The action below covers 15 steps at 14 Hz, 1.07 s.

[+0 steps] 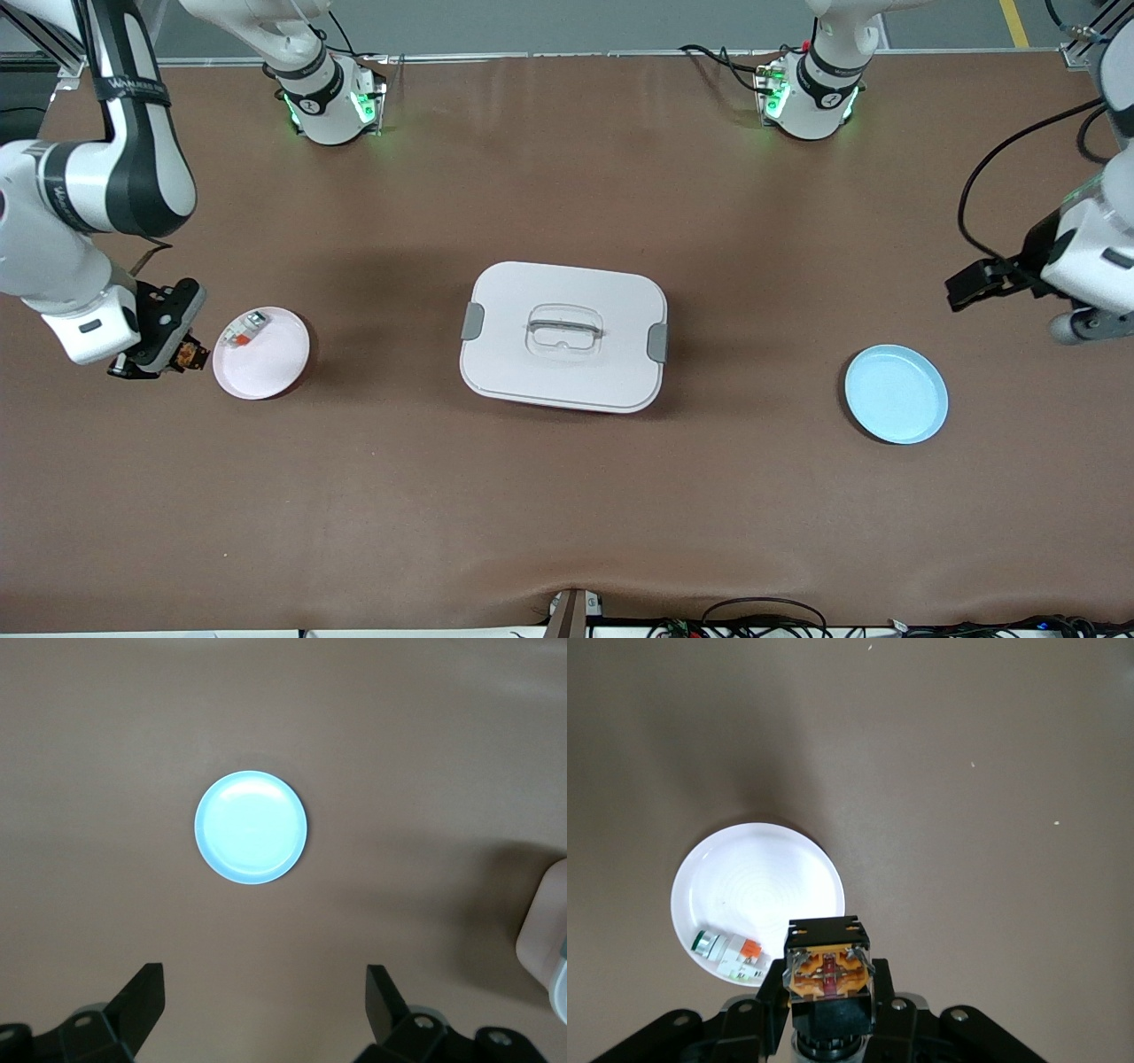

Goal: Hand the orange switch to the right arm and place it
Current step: 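Move the right gripper over the white plate and lower the switch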

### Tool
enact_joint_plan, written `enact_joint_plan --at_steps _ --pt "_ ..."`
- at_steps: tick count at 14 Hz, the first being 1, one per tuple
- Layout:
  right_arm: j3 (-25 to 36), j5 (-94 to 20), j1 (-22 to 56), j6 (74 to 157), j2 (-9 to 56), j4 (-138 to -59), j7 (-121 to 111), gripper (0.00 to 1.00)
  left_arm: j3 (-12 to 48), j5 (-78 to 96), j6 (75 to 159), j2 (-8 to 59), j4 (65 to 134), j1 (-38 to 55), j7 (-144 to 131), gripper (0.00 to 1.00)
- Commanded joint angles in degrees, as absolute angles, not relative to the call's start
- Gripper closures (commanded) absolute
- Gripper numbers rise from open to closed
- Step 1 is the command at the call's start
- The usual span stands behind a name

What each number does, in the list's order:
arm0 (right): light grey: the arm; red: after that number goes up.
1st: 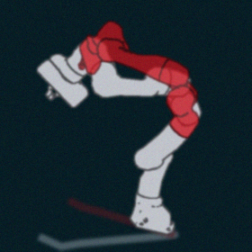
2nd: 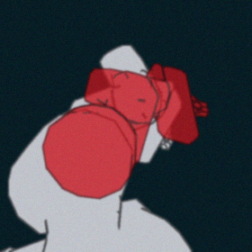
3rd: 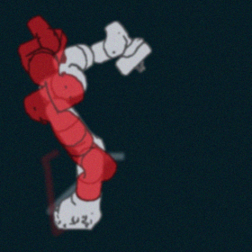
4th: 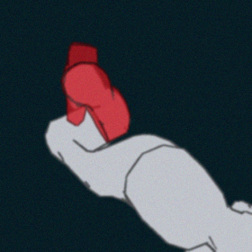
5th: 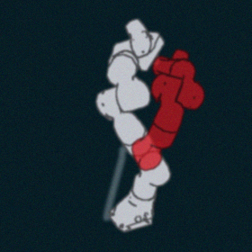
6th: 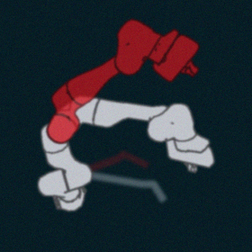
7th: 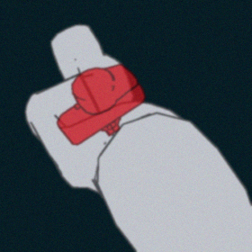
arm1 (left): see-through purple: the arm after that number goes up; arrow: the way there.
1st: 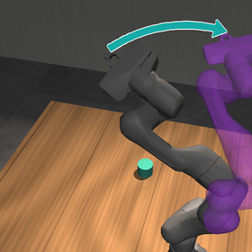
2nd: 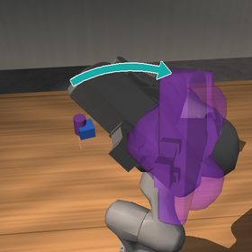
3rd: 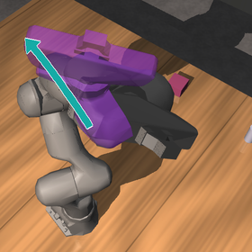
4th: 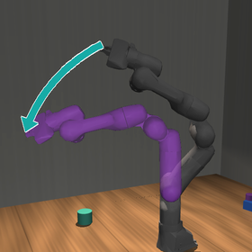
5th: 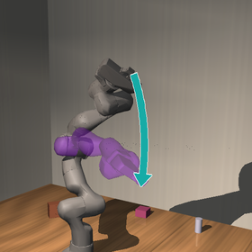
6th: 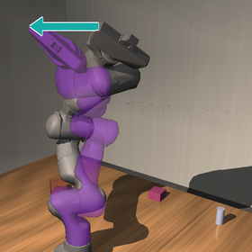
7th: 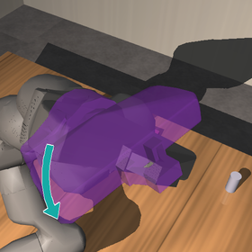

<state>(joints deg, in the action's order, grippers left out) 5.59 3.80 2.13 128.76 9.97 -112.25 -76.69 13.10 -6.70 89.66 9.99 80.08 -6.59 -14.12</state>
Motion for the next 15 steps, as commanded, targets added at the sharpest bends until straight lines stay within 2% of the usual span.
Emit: enact_joint_plan --at_steps 1,4,9,15 --pt "4.48 5.01 0.79 133.67 9.23 -117.23 -79.97 1.0 5.82 -3.26 90.7 3.53 86.74 -1.42 -11.69 0.0" --pt "4.48 5.01 0.79 136.83 9.14 -121.63 -80.33 1.0 5.71 -2.72 91.84 -0.17 90.78 -1.14 -11.69 0.0" --pt "4.48 5.1 0.79 139.65 9.49 -125.85 -83.67 1.0 6.06 -1.59 90.62 -0.62 90.44 -1.58 -11.52 0.0" --pt "4.48 5.1 0.01 141.59 14.4 -125.95 -85.42 1.0 6.15 -1.49 89.3 -0.53 90.35 -1.49 -11.43 0.0"
